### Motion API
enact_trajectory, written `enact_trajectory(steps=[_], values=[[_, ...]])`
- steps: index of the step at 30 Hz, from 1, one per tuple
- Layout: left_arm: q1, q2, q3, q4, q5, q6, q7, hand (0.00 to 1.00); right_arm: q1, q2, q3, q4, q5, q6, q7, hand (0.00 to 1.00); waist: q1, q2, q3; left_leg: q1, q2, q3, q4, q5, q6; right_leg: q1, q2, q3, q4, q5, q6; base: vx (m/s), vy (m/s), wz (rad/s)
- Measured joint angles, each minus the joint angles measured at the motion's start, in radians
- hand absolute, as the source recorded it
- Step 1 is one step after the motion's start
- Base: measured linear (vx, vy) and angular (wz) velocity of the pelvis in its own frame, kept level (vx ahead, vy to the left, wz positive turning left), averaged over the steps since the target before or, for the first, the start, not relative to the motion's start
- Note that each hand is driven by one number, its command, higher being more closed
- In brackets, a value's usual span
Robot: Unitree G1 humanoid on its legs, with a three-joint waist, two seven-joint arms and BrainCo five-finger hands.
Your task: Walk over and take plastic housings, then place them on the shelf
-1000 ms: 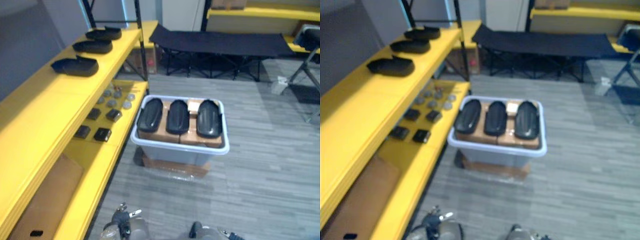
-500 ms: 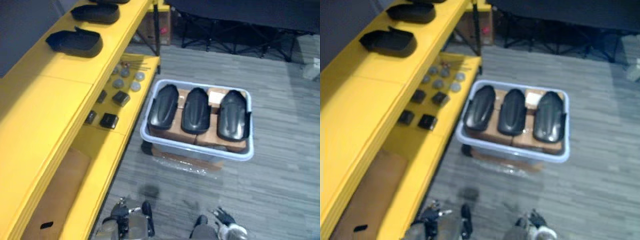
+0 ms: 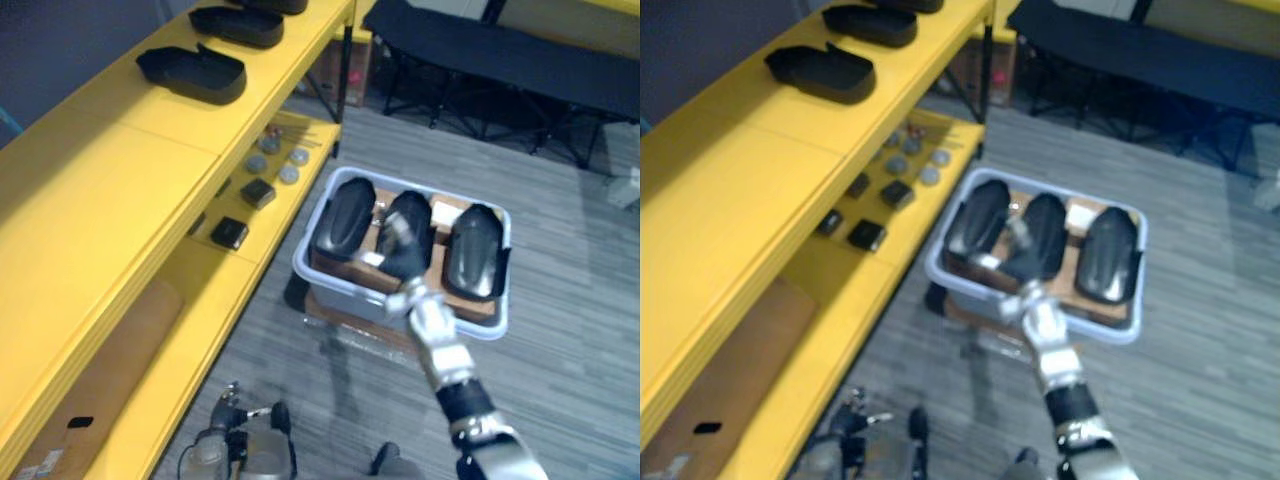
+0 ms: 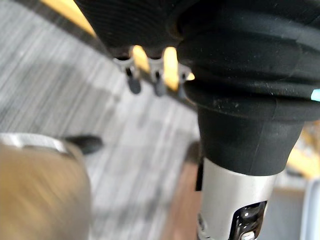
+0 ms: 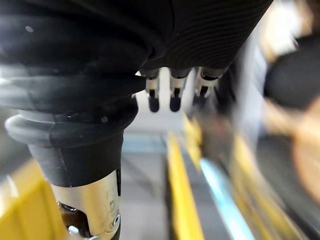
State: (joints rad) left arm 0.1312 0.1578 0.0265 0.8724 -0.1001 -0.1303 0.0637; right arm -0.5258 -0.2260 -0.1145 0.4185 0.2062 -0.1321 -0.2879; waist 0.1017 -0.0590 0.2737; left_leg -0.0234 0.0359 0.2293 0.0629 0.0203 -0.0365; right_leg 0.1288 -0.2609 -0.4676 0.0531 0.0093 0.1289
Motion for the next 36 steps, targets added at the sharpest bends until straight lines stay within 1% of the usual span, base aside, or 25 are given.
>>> enact_trajectory(steps=[1, 2, 3, 4, 5, 6, 7, 9, 10, 14, 16, 18, 20, 21, 23, 24, 26, 27, 28, 29, 31, 33, 35, 36], values=[[0.021, 0.002, 0.003, 0.009, -0.004, 0.001, 0.002, 0.0, -0.039, -0.063, -0.046, 0.061, 0.019, 0.027, -0.053, 0.0, 0.001, 0.01, 0.01, -0.018, 0.005, -0.006, 0.013, 0.0, 0.0, -0.012, 0.001, -0.002, 0.007, 0.0, 0.0, -0.04, 0.009, 0.1], [0.026, -0.004, 0.007, 0.006, -0.013, -0.002, 0.003, 0.0, -0.063, -0.097, -0.067, 0.103, 0.021, 0.036, -0.076, 0.0, 0.001, 0.018, 0.021, -0.035, 0.007, -0.012, 0.03, -0.001, 0.001, -0.021, 0.001, -0.004, 0.014, -0.001, -0.001, -0.07, 0.016, 0.21], [0.023, -0.014, 0.013, -0.008, -0.014, -0.006, 0.009, 0.0, -0.125, -0.17, -0.1, 0.192, 0.038, 0.048, -0.111, 0.0, 0.001, 0.039, 0.053, -0.086, 0.014, -0.026, 0.074, -0.005, 0.005, -0.051, 0.003, -0.012, 0.036, -0.005, -0.006, -0.14, 0.022, 0.22], [0.017, -0.016, 0.011, -0.014, -0.019, -0.013, 0.01, 0.0, -0.16, -0.208, -0.108, 0.237, 0.047, 0.048, -0.122, 0.0, 0.0, 0.049, 0.074, -0.113, 0.022, -0.032, 0.095, -0.006, 0.006, -0.07, 0.005, -0.019, 0.048, -0.008, -0.009, -0.22, 0.022, 0.22], [0.007, -0.02, 0.012, -0.029, -0.038, -0.033, 0.017, 0.0, -0.225, -0.279, -0.109, 0.311, 0.073, 0.045, -0.138, 0.0, 0.002, 0.068, 0.122, -0.167, 0.034, -0.044, 0.126, -0.007, 0.005, -0.113, 0.013, -0.021, 0.067, -0.009, -0.01, -0.26, 0.006, 0.18], [-0.006, -0.017, 0.014, -0.031, -0.06, -0.047, 0.033, 0.0, -0.268, -0.329, -0.106, 0.363, 0.101, 0.037, -0.155, 0.0, 0.005, 0.078, 0.164, -0.212, 0.046, -0.059, 0.146, -0.001, 0.0, -0.147, 0.024, -0.025, 0.08, -0.01, -0.013, -0.22, -0.007, 0.12], [-0.01, -0.017, 0.021, -0.028, -0.067, -0.051, 0.047, 0.0, -0.282, -0.347, -0.104, 0.392, 0.117, 0.03, -0.171, 0.0, 0.014, 0.077, 0.18, -0.24, 0.055, -0.064, 0.153, 0.003, -0.003, -0.174, 0.031, -0.025, 0.089, -0.011, -0.014, -0.15, -0.016, 0.06], [-0.01, -0.015, 0.022, -0.013, -0.089, -0.051, 0.07, 0.0, -0.283, -0.366, -0.099, 0.43, 0.144, 0.028, -0.211, 0.0, 0.034, 0.069, 0.186, -0.279, 0.063, -0.072, 0.159, 0.012, 0.0, -0.215, 0.037, -0.026, 0.107, -0.013, -0.018, -0.07, -0.02, 0.01], [0.0, -0.018, 0.011, 0.001, -0.135, -0.085, 0.089, 0.0, -0.324, -0.466, -0.071, 0.501, 0.232, 0.027, -0.237, 0.0, 0.054, 0.067, 0.231, -0.342, 0.094, -0.079, 0.22, -0.001, 0.001, -0.306, 0.031, -0.001, 0.232, -0.07, -0.047, -0.02, -0.004, 0.03], [0.0, -0.018, 0.011, -0.001, -0.135, -0.085, 0.089, 0.0, -0.322, -0.466, -0.072, 0.5, 0.232, 0.027, -0.237, 0.0, 0.054, 0.067, 0.231, -0.339, 0.094, -0.078, 0.219, -0.001, 0.001, -0.305, 0.031, -0.001, 0.231, -0.068, -0.043, 0.0, 0.0, 0.0], [0.0, -0.019, 0.011, -0.01, -0.135, -0.084, 0.089, 0.0, -0.287, -0.466, -0.085, 0.483, 0.232, 0.023, -0.231, 0.0, 0.056, 0.067, 0.231, -0.324, 0.089, -0.076, 0.21, -0.001, 0.0, -0.296, 0.024, -0.001, 0.236, -0.073, -0.038, 0.02, 0.013, 0.04], [0.005, -0.019, 0.014, -0.033, -0.138, -0.082, 0.089, 0.0, -0.174, -0.429, -0.155, 0.397, 0.234, 0.017, -0.191, 0.0, 0.053, 0.064, 0.232, -0.286, 0.072, -0.077, 0.194, -0.001, 0.001, -0.263, 0.0, -0.011, 0.247, -0.086, -0.032, 0.05, 0.031, 0.14], [0.006, -0.019, 0.018, -0.055, -0.146, -0.082, 0.089, 0.0, -0.102, -0.391, -0.189, 0.344, 0.234, 0.008, -0.166, 0.0, 0.048, 0.062, 0.232, -0.262, 0.061, -0.079, 0.187, -0.003, 0.002, -0.241, -0.012, -0.02, 0.255, -0.096, -0.028, 0.04, 0.031, 0.13], [0.007, -0.019, 0.023, -0.075, -0.168, -0.083, 0.089, 0.0, -0.051, -0.357, -0.211, 0.309, 0.234, -0.001, -0.145, 0.0, 0.046, 0.06, 0.232, -0.25, 0.055, -0.079, 0.183, -0.004, 0.004, -0.23, -0.021, -0.024, 0.258, -0.099, -0.029, 0.02, 0.029, 0.07], [0.007, -0.018, 0.037, -0.1, -0.179, -0.084, 0.089, 0.0, -0.008, -0.313, -0.231, 0.278, 0.231, -0.008, -0.12, 0.0, 0.041, 0.055, 0.234, -0.239, 0.045, -0.077, 0.17, -0.005, 0.005, -0.222, -0.03, -0.026, 0.256, -0.099, -0.028, 0.02, 0.038, 0.08], [0.009, -0.018, 0.039, -0.11, -0.198, -0.085, 0.09, 0.0, 0.016, -0.295, -0.237, 0.264, 0.227, -0.008, -0.11, 0.0, 0.031, 0.055, 0.234, -0.235, 0.037, -0.081, 0.17, -0.007, 0.008, -0.209, -0.036, -0.034, 0.252, -0.097, -0.025, 0.02, 0.033, 0.21], [0.019, -0.018, 0.04, -0.126, -0.219, -0.084, 0.096, 0.0, 0.034, -0.281, -0.254, 0.264, 0.201, -0.007, -0.105, 0.0, 0.022, 0.055, 0.234, -0.223, 0.023, -0.085, 0.172, -0.012, 0.016, -0.181, -0.043, -0.051, 0.249, -0.096, -0.023, 0.01, 0.035, 0.25], [0.027, -0.018, 0.04, -0.15, -0.254, -0.081, 0.103, 0.0, 0.031, -0.284, -0.276, 0.265, 0.174, -0.006, -0.115, 0.0, 0.023, 0.054, 0.234, -0.225, 0.015, -0.09, 0.176, -0.015, 0.02, -0.176, -0.05, -0.056, 0.249, -0.096, -0.023, -0.01, 0.051, 0.22], [0.028, -0.017, 0.042, -0.16, -0.29, -0.076, 0.111, 0.0, 0.012, -0.3, -0.28, 0.279, 0.161, -0.006, -0.147, 0.0, 0.023, 0.055, 0.234, -0.235, 0.01, -0.094, 0.181, -0.015, 0.021, -0.179, -0.053, -0.057, 0.246, -0.093, -0.019, -0.03, 0.053, 0.2], [0.028, -0.016, 0.043, -0.163, -0.296, -0.071, 0.112, 0.0, -0.008, -0.312, -0.28, 0.301, 0.161, -0.006, -0.163, 0.0, 0.022, 0.055, 0.233, -0.245, 0.009, -0.103, 0.189, -0.016, 0.023, -0.182, -0.053, -0.059, 0.244, -0.092, -0.016, -0.04, 0.051, 0.16], [0.029, -0.015, 0.038, -0.152, -0.294, -0.062, 0.111, 0.0, -0.101, -0.372, -0.297, 0.426, 0.163, -0.005, -0.227, 0.0, 0.023, 0.058, 0.233, -0.279, 0.003, -0.108, 0.192, -0.015, 0.024, -0.206, -0.054, -0.065, 0.238, -0.09, -0.015, -0.05, 0.047, 0.13], [0.035, -0.017, 0.035, -0.133, -0.295, -0.055, 0.111, 0.0, -0.15, -0.424, -0.297, 0.491, 0.165, -0.005, -0.27, 0.0, 0.022, 0.062, 0.233, -0.3, -0.002, -0.108, 0.185, -0.006, 0.028, -0.229, -0.057, -0.065, 0.241, -0.09, -0.014, -0.04, 0.034, 0.06], [0.043, -0.019, 0.023, -0.115, -0.296, -0.04, 0.11, 0.0, -0.181, -0.475, -0.297, 0.533, 0.164, -0.001, -0.297, 0.0, 0.022, 0.072, 0.233, -0.305, -0.011, -0.107, 0.171, 0.006, 0.035, -0.247, -0.068, -0.059, 0.25, -0.09, -0.014, 0.0, 0.0, 0.0], [0.046, -0.019, -0.001, -0.103, -0.297, -0.039, 0.109, 0.0, -0.205, -0.514, -0.297, 0.555, 0.164, 0.01, -0.306, 0.0, 0.021, 0.087, 0.234, -0.311, -0.016, -0.104, 0.166, 0.012, 0.041, -0.26, -0.072, -0.053, 0.252, -0.089, -0.013, 0.01, 0.016, -0.04]])
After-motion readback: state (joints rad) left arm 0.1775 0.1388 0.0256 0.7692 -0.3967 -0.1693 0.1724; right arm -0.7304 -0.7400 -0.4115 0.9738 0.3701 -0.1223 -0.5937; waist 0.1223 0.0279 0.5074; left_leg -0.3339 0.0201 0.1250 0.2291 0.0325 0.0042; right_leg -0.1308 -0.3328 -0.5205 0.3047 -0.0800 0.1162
